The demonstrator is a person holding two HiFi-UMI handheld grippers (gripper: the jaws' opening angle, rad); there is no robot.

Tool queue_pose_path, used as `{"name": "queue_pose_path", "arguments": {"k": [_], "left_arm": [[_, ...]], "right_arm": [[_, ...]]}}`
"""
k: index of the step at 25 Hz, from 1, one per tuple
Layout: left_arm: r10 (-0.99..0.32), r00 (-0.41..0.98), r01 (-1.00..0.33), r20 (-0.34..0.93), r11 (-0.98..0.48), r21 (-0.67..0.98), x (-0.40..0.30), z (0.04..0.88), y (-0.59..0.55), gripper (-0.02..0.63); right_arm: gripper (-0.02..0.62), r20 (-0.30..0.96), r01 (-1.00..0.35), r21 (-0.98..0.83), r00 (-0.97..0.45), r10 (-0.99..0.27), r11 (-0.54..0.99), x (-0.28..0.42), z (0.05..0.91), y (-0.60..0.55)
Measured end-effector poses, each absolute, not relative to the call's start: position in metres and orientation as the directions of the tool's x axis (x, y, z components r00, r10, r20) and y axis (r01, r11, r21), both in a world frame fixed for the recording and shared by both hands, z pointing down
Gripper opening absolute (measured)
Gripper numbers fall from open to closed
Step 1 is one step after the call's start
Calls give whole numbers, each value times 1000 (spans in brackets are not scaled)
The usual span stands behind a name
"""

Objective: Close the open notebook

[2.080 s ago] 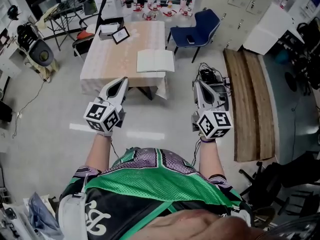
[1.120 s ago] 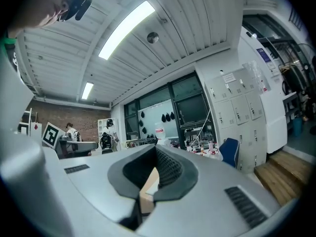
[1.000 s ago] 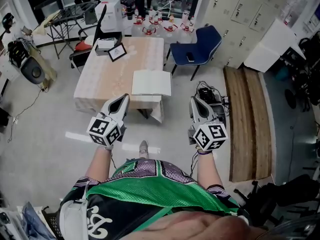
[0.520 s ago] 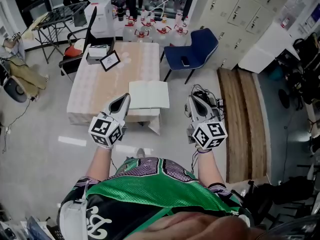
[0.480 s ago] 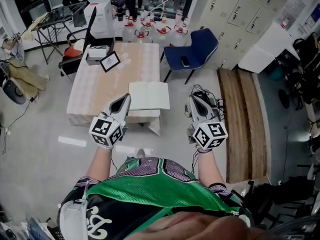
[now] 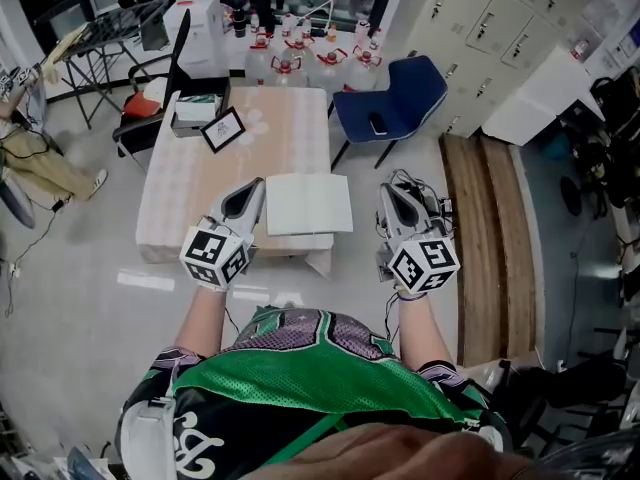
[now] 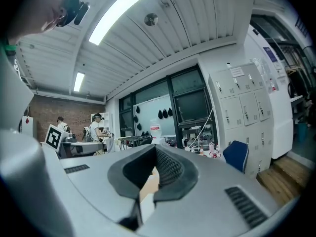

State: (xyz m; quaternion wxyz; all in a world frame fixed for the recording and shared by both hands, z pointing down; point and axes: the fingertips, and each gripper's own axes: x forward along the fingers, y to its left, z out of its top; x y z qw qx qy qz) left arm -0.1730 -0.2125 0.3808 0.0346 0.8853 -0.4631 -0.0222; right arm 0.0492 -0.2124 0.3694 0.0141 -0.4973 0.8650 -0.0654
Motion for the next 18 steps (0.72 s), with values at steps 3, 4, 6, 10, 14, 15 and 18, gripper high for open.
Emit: {"name": "queue_pose_path", "arguments": {"k": [3, 4, 6, 10, 14, 15, 18], "left_arm": [[-816, 578, -813, -3, -576, 87, -180, 387, -225, 15], [-815, 580, -812, 1, -577, 89, -181, 390, -229, 15], [-816, 579, -812, 6, -575, 97, -185, 394, -238, 15], [-822, 570, -817, 5, -566, 114, -189, 400, -248, 15], [-827, 563, -821, 14, -557, 122, -187, 407, -255, 15], [-830, 558, -825, 15, -552, 123, -187, 407, -257, 15], [-845, 534, -840, 15, -528, 122, -185, 407, -263, 15]], "right_arm": [[2, 49, -860, -127, -504, -862, 495, 39, 377, -228], [2, 52, -861, -127, -502, -864, 493, 37, 378, -232], [2, 56, -863, -124, -499, -865, 490, 34, 380, -241], [2, 64, -864, -111, -499, -864, 491, 32, 385, -252], [2, 67, -862, -114, -503, -862, 495, 34, 389, -268], [2, 66, -859, -114, -509, -858, 500, 34, 389, -271], [2, 56, -846, -109, -529, -847, 522, 36, 387, -282]]}}
